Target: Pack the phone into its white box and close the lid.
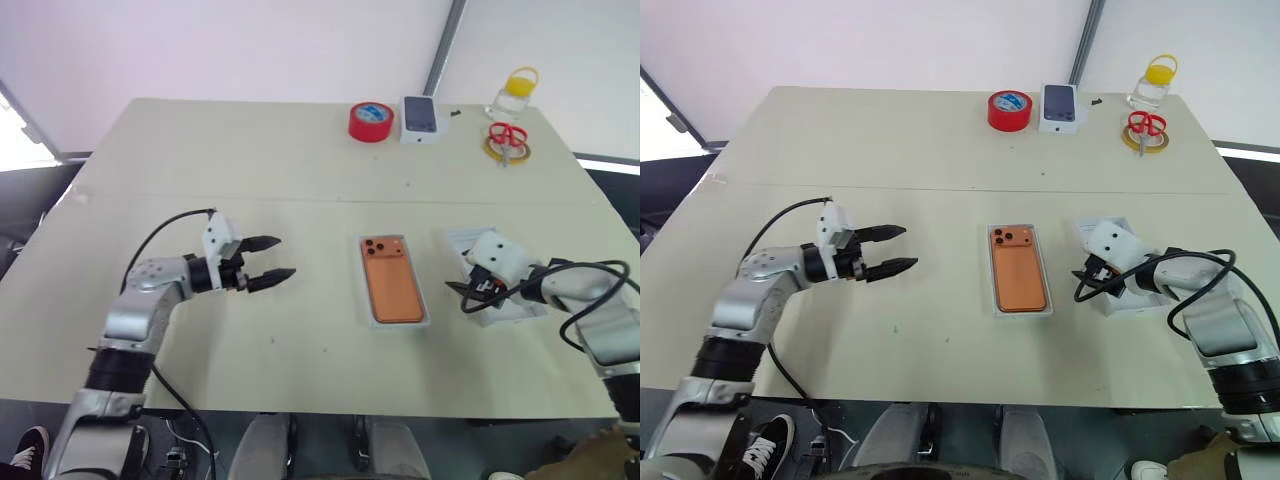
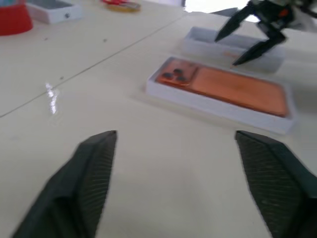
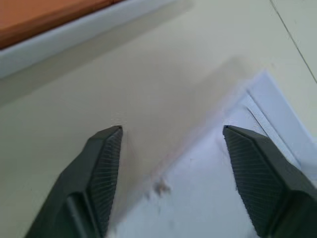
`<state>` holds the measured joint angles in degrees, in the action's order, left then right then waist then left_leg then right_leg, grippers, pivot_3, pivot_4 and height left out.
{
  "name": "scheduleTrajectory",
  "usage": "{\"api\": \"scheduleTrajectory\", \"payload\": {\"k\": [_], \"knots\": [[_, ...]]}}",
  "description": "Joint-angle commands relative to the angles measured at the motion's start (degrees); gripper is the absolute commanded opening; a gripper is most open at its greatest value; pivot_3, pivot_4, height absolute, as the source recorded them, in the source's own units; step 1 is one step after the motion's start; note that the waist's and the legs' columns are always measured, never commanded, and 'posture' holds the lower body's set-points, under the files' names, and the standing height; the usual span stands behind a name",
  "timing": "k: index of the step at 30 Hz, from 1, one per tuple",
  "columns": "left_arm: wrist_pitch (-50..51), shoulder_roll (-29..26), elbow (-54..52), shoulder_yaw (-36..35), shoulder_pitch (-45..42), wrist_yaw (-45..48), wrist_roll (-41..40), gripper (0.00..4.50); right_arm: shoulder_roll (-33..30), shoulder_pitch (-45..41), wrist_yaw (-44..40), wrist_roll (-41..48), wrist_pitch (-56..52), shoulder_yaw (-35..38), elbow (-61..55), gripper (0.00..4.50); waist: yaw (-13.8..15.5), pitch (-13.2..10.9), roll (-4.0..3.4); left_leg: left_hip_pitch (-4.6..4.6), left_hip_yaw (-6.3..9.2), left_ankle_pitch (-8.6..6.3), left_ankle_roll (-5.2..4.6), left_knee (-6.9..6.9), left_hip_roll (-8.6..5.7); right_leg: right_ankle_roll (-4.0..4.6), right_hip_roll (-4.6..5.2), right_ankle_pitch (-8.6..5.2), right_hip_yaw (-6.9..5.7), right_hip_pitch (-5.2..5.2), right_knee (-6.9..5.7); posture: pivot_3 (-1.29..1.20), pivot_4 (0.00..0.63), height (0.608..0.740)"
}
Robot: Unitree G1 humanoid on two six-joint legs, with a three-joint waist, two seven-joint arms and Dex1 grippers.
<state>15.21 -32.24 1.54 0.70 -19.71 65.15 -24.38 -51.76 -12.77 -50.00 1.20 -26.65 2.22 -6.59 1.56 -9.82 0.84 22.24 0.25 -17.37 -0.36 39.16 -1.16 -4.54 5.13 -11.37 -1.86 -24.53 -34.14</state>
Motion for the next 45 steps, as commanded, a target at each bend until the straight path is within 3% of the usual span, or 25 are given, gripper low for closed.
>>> {"api": "scheduleTrajectory", "payload": {"k": [1, 7, 15, 19, 32, 35, 40, 45], "knots": [[-3.55, -1.02, -5.32, -1.57, 2.4, 3.1, -2.24, 4.45, 1.95, -3.39, 3.55, 3.21, -9.85, 4.13, -5.32, 3.32, -0.37, -0.01, -0.02, 0.0, 0.0, 0.0, 0.0, 0.0, 0.01, 0.02, 0.0, 0.01, 0.0, -0.01, 0.0, 0.0, 0.15, 0.74], [-9.59, -2.06, -4.74, -1.95, 3.0, 6.83, -1.92, 4.45, 4.41, -6.8, 4.92, 8.27, -31.89, 1.73, -8.74, 3.32, -0.69, -0.01, -0.02, 0.04, 0.05, 0.0, 0.0, -0.01, 0.03, 0.07, -0.01, 0.01, -0.02, -0.03, 0.03, 0.0, 0.15, 0.74], [-12.35, -1.24, -4.21, -0.63, 4.41, 6.9, -1.51, 4.45, -1.72, -13.34, 5.65, 12.73, -53.8, -3.27, -10.42, 3.32, -0.8, -0.09, -0.14, 0.13, -0.05, 0.0, 0.0, 0.0, -0.11, 0.07, 0.21, 0.03, -0.03, -0.13, 0.04, 0.0, 0.15, 0.74], [-12.57, 0.18, -5.22, -0.01, 5.71, 5.33, -1.14, 4.45, -0.95, -17.3, 7.86, 15.48, -63.36, -3.69, -10.45, 3.32, -0.83, -0.09, -0.14, 0.13, -0.03, 0.0, 0.0, 0.0, -0.07, 0.06, 0.16, 0.03, -0.05, -0.13, 0.04, 0.0, 0.15, 0.74], [-11.56, 1.55, -10.63, 0.98, 10.82, -0.22, 0.06, 4.45, 5.31, -23.73, 22.33, 22.3, -65.85, -6.47, -3.1, 3.32, -0.79, -0.1, -0.15, 0.16, -0.02, 0.0, 0.0, -0.01, -0.05, 0.05, 0.1, 0.03, -0.05, -0.15, 0.04, 0.0, 0.15, 0.74], [-10.92, 1.22, -11.61, 0.96, 11.39, -1.01, -0.05, 4.5, 5.95, -21.97, 25.27, 22.17, -65.85, -6.29, -2.86, 2.46, -0.84, -0.09, -0.13, 0.16, -0.04, 0.0, 0.0, -0.01, -0.09, 0.05, 0.13, 0.04, -0.03, -0.14, 0.04, 0.0, 0.15, 0.74], [-10.22, 0.83, -12.4, 1.13, 11.98, -1.78, -0.06, 4.5, 6.54, -20.77, 28.76, 24.43, -65.85, -5.26, -3.62, 0.04, -0.89, -0.08, -0.12, 0.14, -0.02, 0.0, 0.0, -0.01, -0.07, 0.05, 0.09, 0.03, -0.03, -0.12, 0.04, 0.0, 0.15, 0.74], [-9.63, 1.38, -12.06, 1.41, 11.39, -2.56, -0.11, 4.5, 8.78, -19.96, 32.18, 26.26, -65.85, -2.21, -3.06, 0.04, -0.93, -0.02, -0.03, 0.1, -0.01, 0.0, 0.0, -0.01, -0.01, 0.05, 0.02, 0.03, -0.03, -0.09, 0.03, 0.0, 0.15, 0.74]]}}
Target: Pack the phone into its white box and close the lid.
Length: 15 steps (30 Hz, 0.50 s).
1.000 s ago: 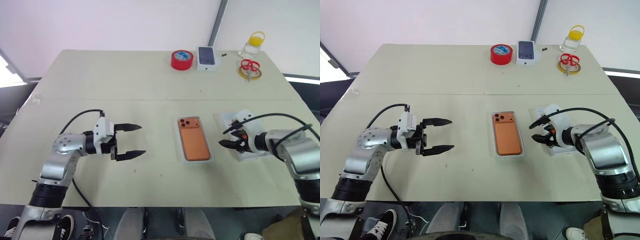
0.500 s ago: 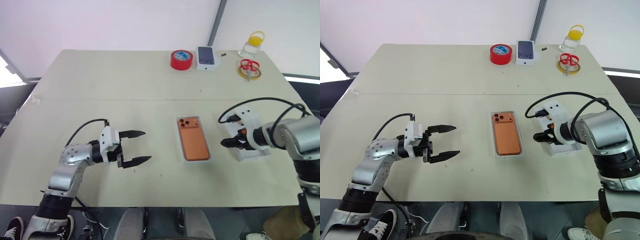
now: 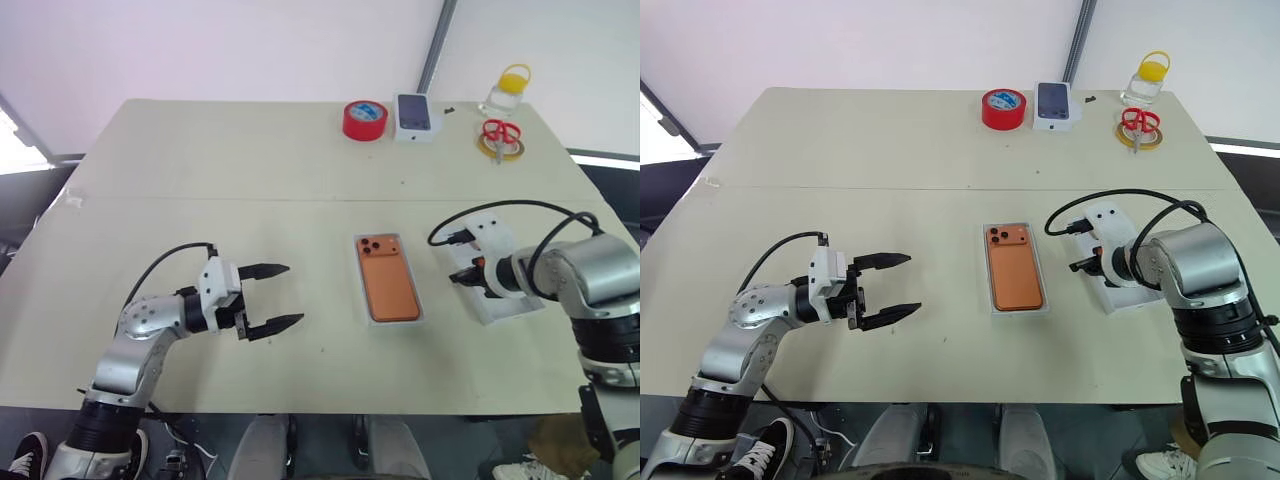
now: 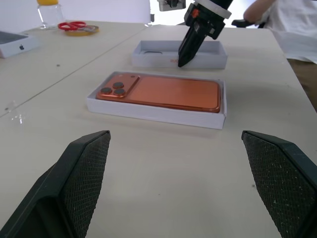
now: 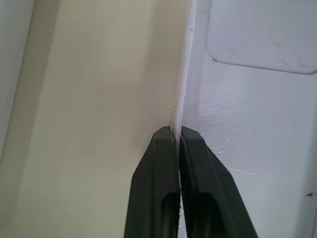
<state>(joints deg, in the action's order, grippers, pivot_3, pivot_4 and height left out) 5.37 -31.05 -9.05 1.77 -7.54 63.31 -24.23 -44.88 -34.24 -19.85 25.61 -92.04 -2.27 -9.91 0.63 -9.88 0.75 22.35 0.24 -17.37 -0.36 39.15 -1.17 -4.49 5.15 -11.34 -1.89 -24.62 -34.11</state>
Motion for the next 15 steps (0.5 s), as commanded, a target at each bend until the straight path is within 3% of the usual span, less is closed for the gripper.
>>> {"api": "scheduleTrajectory", "payload": {"k": [1, 3, 5, 15], "knots": [[0.42, 0.28, -1.51, 0.38, -0.95, -0.9, -0.28, 4.5, 2.68, 1.85, 2.31, 1.71, -0.46, 3.53, -0.49, 0.04, 0.01, 0.06, 0.1, 0.0, 0.01, 0.0, 0.0, 0.0, 0.01, 0.0, -0.02, 0.0, 0.0, 0.01, 0.0, 0.0, 0.15, 0.74], [0.77, 0.4, -1.6, 0.56, -1.27, -1.16, -0.34, 4.5, 6.48, 2.84, 3.57, 2.22, -0.46, 10.21, -0.7, 0.04, -0.05, 0.11, 0.18, 0.0, 0.02, 0.0, 0.0, 0.0, 0.02, 0.0, -0.04, 0.0, 0.0, 0.01, 0.01, 0.0, 0.15, 0.74], [0.98, 0.34, -1.51, 0.74, -1.53, -1.28, -0.39, 4.5, 8.01, 4.19, 4.27, 2.51, -0.46, 12.45, -1.5, 0.04, -0.14, 0.11, 0.18, 0.0, 0.01, 0.0, 0.0, 0.0, 0.06, -0.01, -0.09, 0.01, 0.02, 0.01, 0.0, 0.0, 0.15, 0.74], [1.89, 0.4, -1.01, 1.24, -2.39, -1.41, -0.45, 4.5, 11.79, 3.83, 4.93, 3.43, -0.46, 16.61, -4.09, 0.04, -0.45, 0.07, 0.11, -0.01, 0.02, 0.0, 0.0, -0.02, 0.09, -0.03, -0.13, 0.02, 0.02, -0.01, -0.02, 0.0, 0.15, 0.74]]}}
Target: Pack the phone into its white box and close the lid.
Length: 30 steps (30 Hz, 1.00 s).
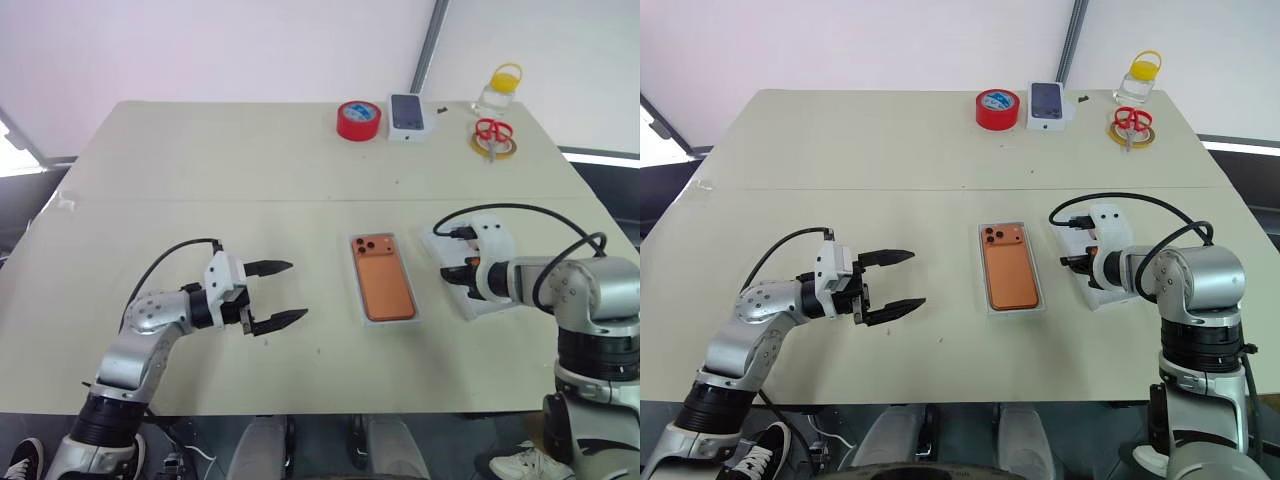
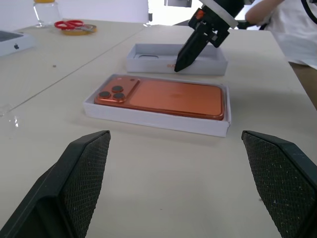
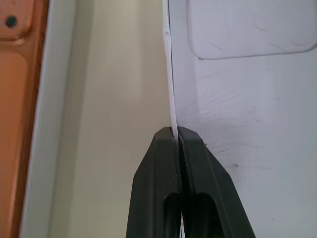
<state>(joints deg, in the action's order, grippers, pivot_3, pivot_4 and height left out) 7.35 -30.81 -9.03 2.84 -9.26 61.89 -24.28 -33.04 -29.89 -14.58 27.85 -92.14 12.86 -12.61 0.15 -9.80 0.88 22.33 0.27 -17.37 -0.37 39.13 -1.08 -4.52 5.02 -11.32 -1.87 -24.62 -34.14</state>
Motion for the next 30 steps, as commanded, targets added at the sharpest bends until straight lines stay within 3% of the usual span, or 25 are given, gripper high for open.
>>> {"api": "scheduleTrajectory", "payload": {"k": [1, 16, 28, 30], "knots": [[-0.06, 0.16, -0.82, 0.2, -0.88, 0.06, -0.41, 4.5, 0.05, -0.45, -0.4, 1.36, -0.36, 1.46, -1.54, 0.04, 0.07, -0.01, -0.02, 0.0, 0.0, 0.0, 0.0, 0.0, 0.0, 0.01, 0.0, -0.01, 0.0, 0.0, 0.0, 0.0, 0.15, 0.74], [1.23, 0.87, -0.08, 0.48, -2.12, -0.33, -0.86, 4.5, 1.12, -7.19, 0.18, -1.42, 4.4, 3.44, 1.34, 0.04, 0.07, -0.09, -0.14, 0.02, 0.0, 0.0, 0.0, -0.01, -0.01, 0.01, 0.0, -0.01, 0.01, -0.03, 0.0, 0.0, 0.15, 0.74], [2.44, 1.84, 1.16, -0.99, -4.14, -2.71, -1.12, 4.5, 17.7, -14.93, 1.26, 4.58, 10.51, 17.0, 3.63, 0.04, 0.05, -0.17, -0.27, 0.03, 0.0, 0.0, 0.0, -0.02, -0.02, -0.19, 0.0, 0.12, 0.01, -0.05, -0.06, 0.0, 0.15, 0.74], [3.3, 2.28, 0.97, -1.31, -4.49, -3.81, -1.63, 4.5, 24.18, -16.86, 2.68, 8.66, 8.61, 22.92, 2.24, 0.04, 0.04, -0.18, -0.3, 0.03, 0.0, 0.0, 0.0, -0.02, -0.02, -0.18, 0.01, 0.12, 0.01, -0.05, -0.08, 0.0, 0.15, 0.74]]}}
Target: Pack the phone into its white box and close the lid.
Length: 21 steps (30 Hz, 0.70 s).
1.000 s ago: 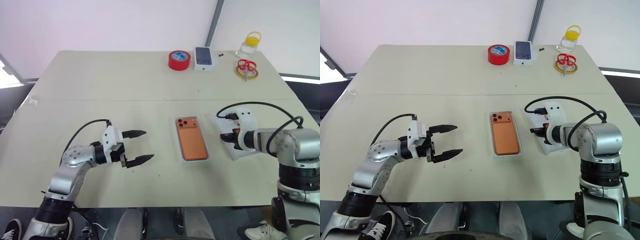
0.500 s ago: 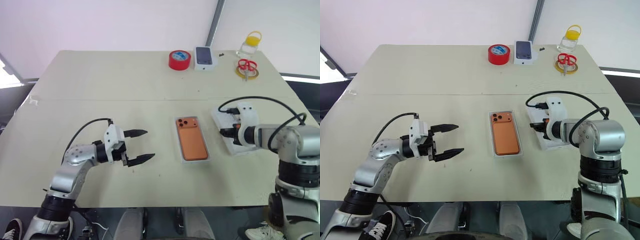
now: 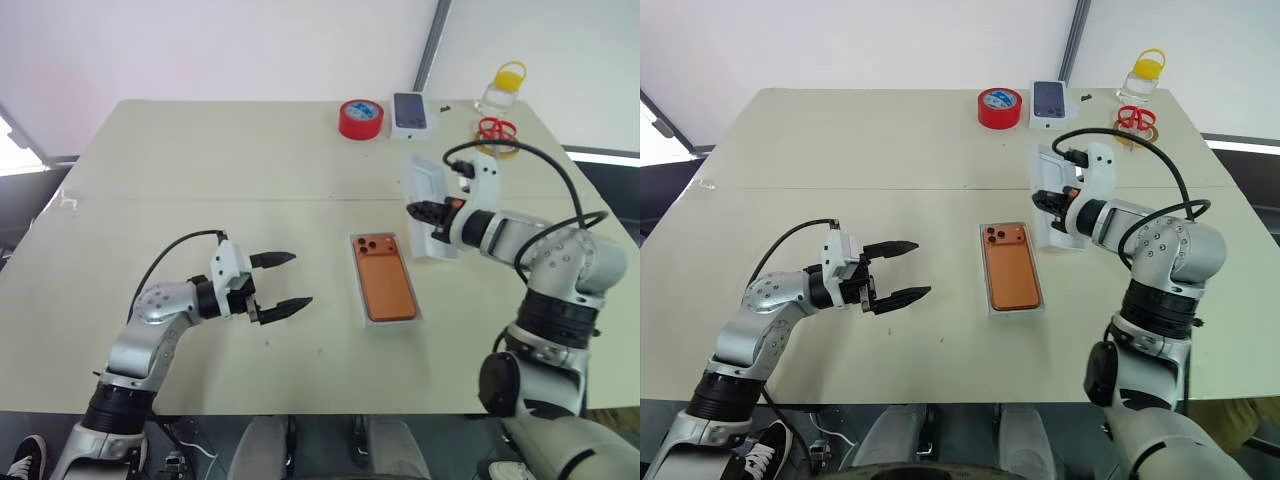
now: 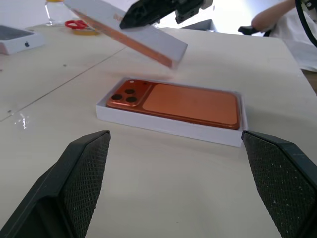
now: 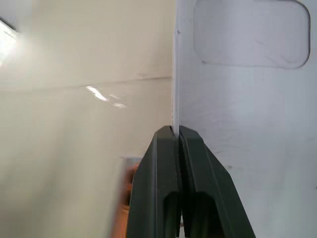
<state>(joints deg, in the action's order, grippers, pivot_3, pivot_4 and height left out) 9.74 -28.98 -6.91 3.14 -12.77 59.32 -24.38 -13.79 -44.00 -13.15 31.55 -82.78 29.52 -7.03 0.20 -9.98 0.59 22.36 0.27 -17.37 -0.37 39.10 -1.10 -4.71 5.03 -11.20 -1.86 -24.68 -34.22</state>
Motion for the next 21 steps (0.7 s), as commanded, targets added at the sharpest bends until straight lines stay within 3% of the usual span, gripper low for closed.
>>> {"api": "scheduleTrajectory", "payload": {"k": [1, 4, 8, 14, 18, 21], "knots": [[1.79, 0.56, -1.42, -1.79, -1.18, -1.49, -2.25, 4.5, 7.76, -3.13, 1.56, 6.6, -2.45, 8.01, -4.52, 0.04, -0.01, -0.02, -0.04, 0.0, 0.01, 0.0, 0.0, 0.0, 0.0, 0.0, -0.01, 0.0, 0.0, -0.01, -0.01, 0.0, 0.15, 0.74], [1.79, 0.53, -2.09, -2.23, -1.66, -2.02, -2.28, 4.5, 17.25, -6.18, 4.35, 10.89, -8.7, 15.68, -7.41, 0.04, -0.28, -0.05, -0.1, 0.0, 0.04, 0.0, 0.0, -0.01, 0.02, -0.01, -0.02, 0.01, 0.0, -0.05, -0.09, 0.0, 0.15, 0.74], [1.98, 0.1, -2.35, -2.35, -2.52, -2.17, -2.34, 4.5, 24.56, -0.92, 9.03, 26.44, -9.72, 13.3, -10.57, 0.04, -0.77, -0.13, -0.23, 0.05, 0.05, 0.0, 0.0, -0.07, 0.0, 0.0, 0.02, 0.02, 0.01, -0.15, -0.15, 0.0, 0.15, 0.74], [2.58, -0.24, -2.17, -3.37, -3.31, -1.71, -3.18, 4.5, 15.47, 18.23, 16.45, 52.94, -9.72, -0.26, -10.67, 0.04, -1.01, -0.16, -0.33, 0.04, 0.07, -0.03, -0.04, -0.13, -0.11, 0.01, 0.14, 0.01, -0.01, -0.01, 0.0, 0.0, 0.15, 0.74], [2.64, -0.26, -2.38, -3.86, -2.91, -1.74, -3.88, 4.5, 3.49, 25.89, 27.51, 75.34, 2.75, -14.31, -10.84, 0.04, -1.31, -0.2, -0.39, -0.01, -0.11, -0.03, -0.06, -0.07, -0.21, 0.05, 0.24, -0.04, 0.12, 0.0, 0.07, 0.0, 0.15, 0.74], [3.0, -0.38, -3.39, -3.84, -2.41, -1.46, -4.65, 4.5, -2.45, 27.61, 29.64, 81.29, 11.1, -21.0, -12.32, 0.04, -1.31, -0.24, -0.37, -0.03, -0.07, -0.03, -0.06, -0.07, -0.06, 0.14, 0.09, -0.15, 0.11, 0.0, 0.06, 0.0, 0.15, 0.74]]}}
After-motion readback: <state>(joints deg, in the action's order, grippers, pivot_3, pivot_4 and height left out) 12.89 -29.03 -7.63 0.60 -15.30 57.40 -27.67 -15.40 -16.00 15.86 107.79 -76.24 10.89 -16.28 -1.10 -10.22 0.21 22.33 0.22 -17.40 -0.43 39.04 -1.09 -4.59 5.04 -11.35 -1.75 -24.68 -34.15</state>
